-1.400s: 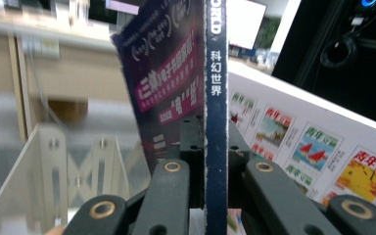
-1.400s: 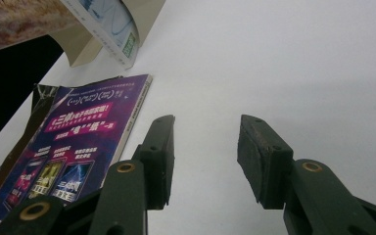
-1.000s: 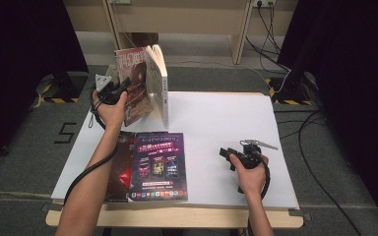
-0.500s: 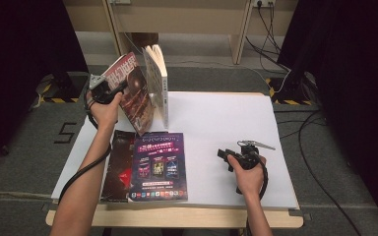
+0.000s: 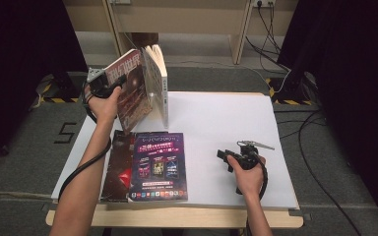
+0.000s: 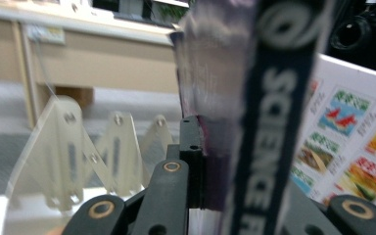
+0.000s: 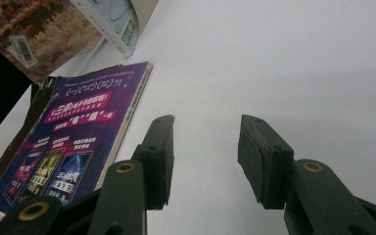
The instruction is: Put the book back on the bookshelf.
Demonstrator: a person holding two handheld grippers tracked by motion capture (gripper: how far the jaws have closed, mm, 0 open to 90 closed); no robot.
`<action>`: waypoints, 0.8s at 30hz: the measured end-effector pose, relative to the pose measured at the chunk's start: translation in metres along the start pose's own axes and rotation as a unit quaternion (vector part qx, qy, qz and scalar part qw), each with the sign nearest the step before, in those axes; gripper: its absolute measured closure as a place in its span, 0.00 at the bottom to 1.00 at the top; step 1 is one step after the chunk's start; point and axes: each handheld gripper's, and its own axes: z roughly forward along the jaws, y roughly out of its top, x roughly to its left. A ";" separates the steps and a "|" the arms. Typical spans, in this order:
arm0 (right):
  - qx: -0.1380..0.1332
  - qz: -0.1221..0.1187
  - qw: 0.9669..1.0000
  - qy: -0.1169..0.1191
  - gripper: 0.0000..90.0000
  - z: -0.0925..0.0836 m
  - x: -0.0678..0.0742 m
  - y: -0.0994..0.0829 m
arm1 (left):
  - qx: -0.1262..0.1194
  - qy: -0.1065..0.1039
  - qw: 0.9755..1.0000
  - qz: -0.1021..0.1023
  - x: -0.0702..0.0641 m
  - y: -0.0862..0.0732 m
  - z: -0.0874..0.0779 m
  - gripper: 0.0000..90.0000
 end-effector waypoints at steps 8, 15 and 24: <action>-0.001 0.001 1.000 0.001 0.64 0.001 -0.001 0.000 | -0.065 0.033 0.995 0.067 -0.015 0.004 0.011 0.93; -0.004 -0.001 1.000 0.004 0.64 -0.001 -0.001 0.001 | -0.044 0.029 0.998 0.036 -0.010 -0.024 0.027 0.92; -0.003 -0.001 1.000 0.003 0.64 -0.001 -0.001 0.000 | -0.003 -0.003 0.999 0.045 -0.009 -0.020 0.021 0.85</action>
